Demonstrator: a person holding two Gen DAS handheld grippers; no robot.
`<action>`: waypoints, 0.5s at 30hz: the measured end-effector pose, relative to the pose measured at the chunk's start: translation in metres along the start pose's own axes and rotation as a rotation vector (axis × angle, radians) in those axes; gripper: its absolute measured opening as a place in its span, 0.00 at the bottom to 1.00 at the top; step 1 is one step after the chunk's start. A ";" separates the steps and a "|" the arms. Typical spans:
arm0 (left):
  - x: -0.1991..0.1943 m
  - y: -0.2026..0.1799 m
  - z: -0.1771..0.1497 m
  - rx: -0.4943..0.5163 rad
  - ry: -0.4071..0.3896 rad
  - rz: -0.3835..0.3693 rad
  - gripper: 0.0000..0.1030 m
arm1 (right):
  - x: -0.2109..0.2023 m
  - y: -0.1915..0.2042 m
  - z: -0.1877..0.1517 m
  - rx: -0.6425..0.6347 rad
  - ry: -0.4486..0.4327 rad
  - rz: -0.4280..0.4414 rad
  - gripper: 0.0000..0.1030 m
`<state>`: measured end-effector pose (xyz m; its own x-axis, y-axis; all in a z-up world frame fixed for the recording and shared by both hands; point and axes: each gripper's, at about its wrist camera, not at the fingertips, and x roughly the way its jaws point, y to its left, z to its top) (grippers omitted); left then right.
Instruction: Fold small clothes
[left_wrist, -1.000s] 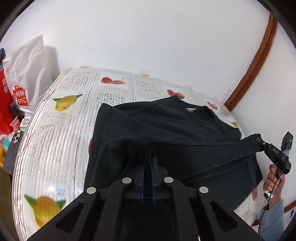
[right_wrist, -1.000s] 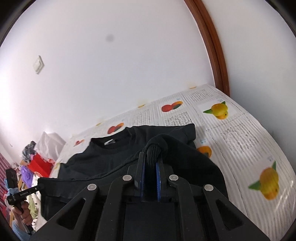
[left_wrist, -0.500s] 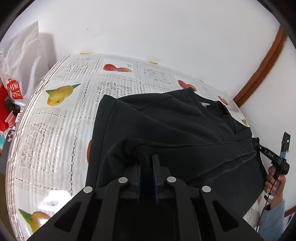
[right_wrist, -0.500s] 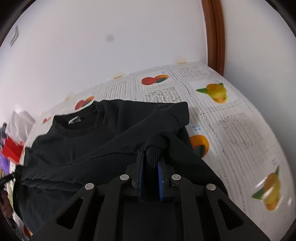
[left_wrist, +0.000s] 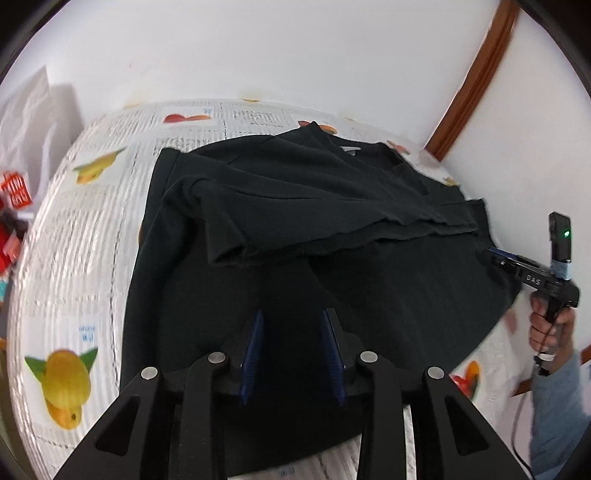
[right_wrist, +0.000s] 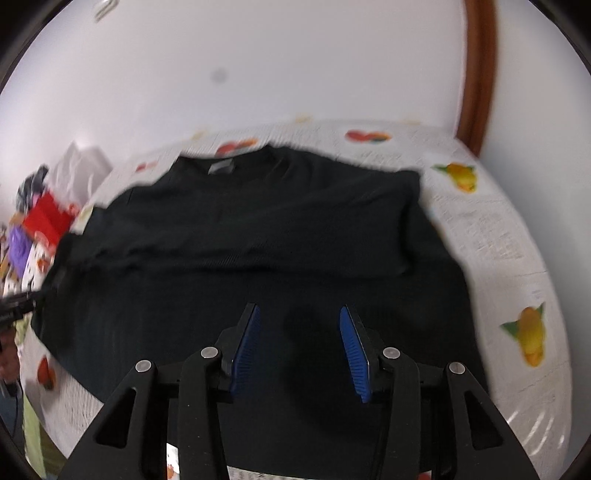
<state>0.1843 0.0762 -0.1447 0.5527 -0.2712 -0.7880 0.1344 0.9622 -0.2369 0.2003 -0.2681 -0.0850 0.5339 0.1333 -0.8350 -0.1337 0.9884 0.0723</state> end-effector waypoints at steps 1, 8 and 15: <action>0.003 -0.002 0.003 0.004 0.000 0.020 0.30 | 0.006 0.002 0.000 0.003 0.004 -0.012 0.42; 0.036 -0.021 0.031 0.116 -0.030 0.251 0.31 | 0.044 0.014 0.023 0.005 0.013 -0.100 0.41; 0.054 -0.002 0.077 0.058 -0.060 0.285 0.31 | 0.062 0.003 0.076 0.075 -0.019 -0.069 0.37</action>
<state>0.2771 0.0621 -0.1431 0.6222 0.0103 -0.7828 0.0127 0.9996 0.0233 0.2961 -0.2518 -0.0951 0.5559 0.0658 -0.8287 -0.0342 0.9978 0.0563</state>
